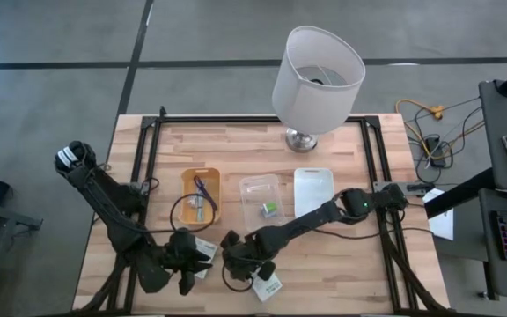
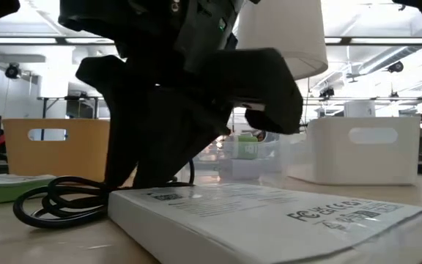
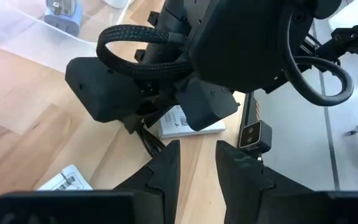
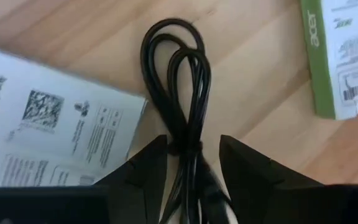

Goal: Pick and place items into bin
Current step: Put the black charger cable into the orange bin

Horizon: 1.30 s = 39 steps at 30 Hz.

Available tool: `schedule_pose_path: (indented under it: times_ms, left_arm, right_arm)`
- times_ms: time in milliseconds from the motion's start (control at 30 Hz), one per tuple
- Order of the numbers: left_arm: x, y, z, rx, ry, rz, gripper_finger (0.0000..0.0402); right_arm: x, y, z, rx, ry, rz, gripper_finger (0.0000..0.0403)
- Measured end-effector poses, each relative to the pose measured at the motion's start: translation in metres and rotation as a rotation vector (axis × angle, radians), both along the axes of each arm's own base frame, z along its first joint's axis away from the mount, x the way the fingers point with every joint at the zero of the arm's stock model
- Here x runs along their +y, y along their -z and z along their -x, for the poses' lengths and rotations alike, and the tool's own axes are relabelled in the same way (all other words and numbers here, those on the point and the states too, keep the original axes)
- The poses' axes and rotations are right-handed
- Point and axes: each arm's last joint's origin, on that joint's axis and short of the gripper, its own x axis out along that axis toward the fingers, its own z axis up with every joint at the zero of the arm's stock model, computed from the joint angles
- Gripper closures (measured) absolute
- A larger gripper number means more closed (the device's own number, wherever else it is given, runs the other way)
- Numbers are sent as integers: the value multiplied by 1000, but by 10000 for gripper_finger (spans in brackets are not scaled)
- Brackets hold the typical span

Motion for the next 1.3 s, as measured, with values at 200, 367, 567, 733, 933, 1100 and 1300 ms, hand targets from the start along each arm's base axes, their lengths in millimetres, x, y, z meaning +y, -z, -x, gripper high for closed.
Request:
schedule_pose_path:
  times_ms: [200,367,567,733,933,1100,1300]
  left_arm:
    - [2,2,1,8,4,-20,315]
    - [3,3,2,17,3,-32,315]
    - [3,3,2,16,3,-31,315]
    - [3,3,2,17,3,-31,315]
    - [7,-3,5,1,-16,-46,316]
    - [20,-20,15,-18,-6,-41,332]
    - [40,-51,37,-112,42,2,366]
  right_arm:
    - [-1,2,0,10,2,-9,274]
    - [-6,7,-2,42,22,-55,279]
    - [-13,8,-4,50,47,-68,317]
    - [-20,8,-5,60,70,-66,357]
    - [-29,-1,-9,67,252,-125,371]
    - [-43,-44,-24,-57,502,-293,372]
    - [-78,-113,-43,-280,791,-577,375]
